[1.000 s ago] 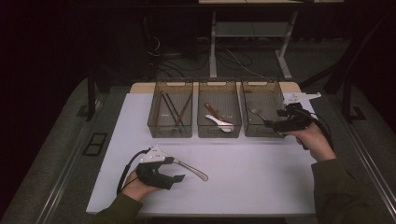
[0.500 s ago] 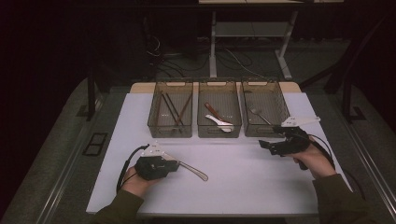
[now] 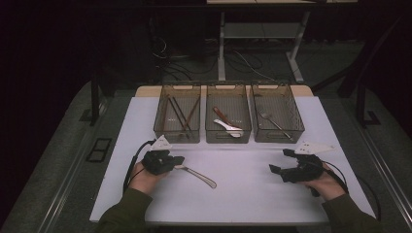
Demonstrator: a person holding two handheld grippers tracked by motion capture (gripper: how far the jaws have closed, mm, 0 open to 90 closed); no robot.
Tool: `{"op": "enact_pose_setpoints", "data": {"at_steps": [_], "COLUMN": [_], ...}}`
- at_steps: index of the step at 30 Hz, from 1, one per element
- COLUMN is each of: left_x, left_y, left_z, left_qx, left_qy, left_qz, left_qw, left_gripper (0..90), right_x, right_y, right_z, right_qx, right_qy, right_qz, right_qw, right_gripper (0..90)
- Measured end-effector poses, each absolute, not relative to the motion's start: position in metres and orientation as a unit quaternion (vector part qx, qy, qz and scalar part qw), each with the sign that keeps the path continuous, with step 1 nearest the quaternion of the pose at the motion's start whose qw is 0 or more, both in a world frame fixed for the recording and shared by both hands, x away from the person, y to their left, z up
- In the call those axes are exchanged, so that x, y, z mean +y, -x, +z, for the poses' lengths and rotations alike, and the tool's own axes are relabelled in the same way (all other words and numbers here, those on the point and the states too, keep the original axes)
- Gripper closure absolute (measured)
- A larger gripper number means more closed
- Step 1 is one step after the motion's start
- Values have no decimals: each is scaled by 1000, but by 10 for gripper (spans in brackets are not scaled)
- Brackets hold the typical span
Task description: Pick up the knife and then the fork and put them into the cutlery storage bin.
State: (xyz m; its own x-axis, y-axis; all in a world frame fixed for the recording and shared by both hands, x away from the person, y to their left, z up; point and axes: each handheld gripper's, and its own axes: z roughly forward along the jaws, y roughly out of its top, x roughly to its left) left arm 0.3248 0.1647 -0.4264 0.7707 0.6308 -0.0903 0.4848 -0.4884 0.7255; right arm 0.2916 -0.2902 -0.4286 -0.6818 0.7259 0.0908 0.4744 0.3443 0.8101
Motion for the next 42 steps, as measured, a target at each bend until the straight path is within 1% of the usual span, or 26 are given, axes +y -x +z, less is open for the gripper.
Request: {"op": "enact_pose_setpoints", "data": {"at_steps": [4, 8, 12, 22, 35, 39, 40, 42], "left_x": [160, 159, 157, 160, 169, 167, 165, 161], "left_y": [-336, -342, -343, -333, -311, -310, -310, -310], "left_z": [-430, -436, -440, -436, -435, -432, -430, -429], "left_qx": [326, 328, 322, 313, 304, 298, 303, 296], "left_qy": [-866, -874, -884, -894, -900, -894, -887, -884], "left_qz": [105, 101, 103, 100, 69, 71, 67, 72], "left_qw": [364, 344, 323, 304, 306, 327, 340, 356], "left_gripper": [891, 891, 891, 891, 891, 889, 882, 827], "right_x": [-291, -290, -290, -292, -292, -293, -293, -292], "right_y": [-283, -277, -277, -278, -278, -278, -278, -278], "right_z": [-435, -438, -439, -440, -441, -441, -441, -441], "right_qx": [809, 814, 815, 814, 816, 817, 817, 817], "right_qy": [-374, -371, -369, -372, -370, -369, -369, -368], "right_qz": [432, 426, 427, 427, 423, 423, 424, 425], "right_qw": [136, 132, 133, 133, 132, 132, 133, 132], "right_gripper": [164, 164, 164, 164, 163, 164, 164, 164]}}
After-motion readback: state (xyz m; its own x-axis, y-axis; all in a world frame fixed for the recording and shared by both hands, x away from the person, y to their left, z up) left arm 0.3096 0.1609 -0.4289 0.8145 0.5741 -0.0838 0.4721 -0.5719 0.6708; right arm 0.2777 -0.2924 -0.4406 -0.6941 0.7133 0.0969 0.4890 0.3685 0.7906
